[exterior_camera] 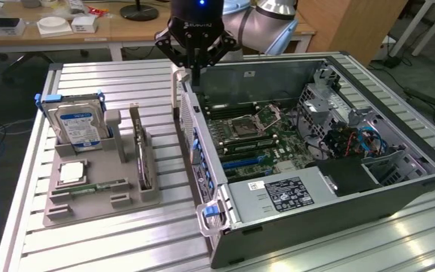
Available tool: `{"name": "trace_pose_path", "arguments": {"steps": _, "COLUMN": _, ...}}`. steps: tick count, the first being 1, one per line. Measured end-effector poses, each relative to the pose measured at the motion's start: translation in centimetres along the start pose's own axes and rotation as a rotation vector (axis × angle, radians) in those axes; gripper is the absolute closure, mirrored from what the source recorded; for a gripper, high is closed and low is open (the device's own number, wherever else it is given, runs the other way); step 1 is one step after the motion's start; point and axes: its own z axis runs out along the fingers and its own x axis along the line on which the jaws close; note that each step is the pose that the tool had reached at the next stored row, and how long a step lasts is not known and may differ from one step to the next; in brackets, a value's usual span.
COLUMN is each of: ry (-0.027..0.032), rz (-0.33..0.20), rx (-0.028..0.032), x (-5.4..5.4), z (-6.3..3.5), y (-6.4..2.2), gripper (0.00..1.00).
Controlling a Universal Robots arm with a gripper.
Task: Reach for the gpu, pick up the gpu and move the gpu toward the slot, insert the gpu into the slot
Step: 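Reach for the gpu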
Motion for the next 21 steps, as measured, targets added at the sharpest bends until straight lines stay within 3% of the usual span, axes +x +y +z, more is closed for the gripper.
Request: {"name": "trace_pose_path", "arguments": {"steps": 21, "ry": -0.0001, "rz": 0.000, "rx": 0.0000, "x": 3.0, "z": -0.08, "y": -0.22, "gripper": 0.90}}
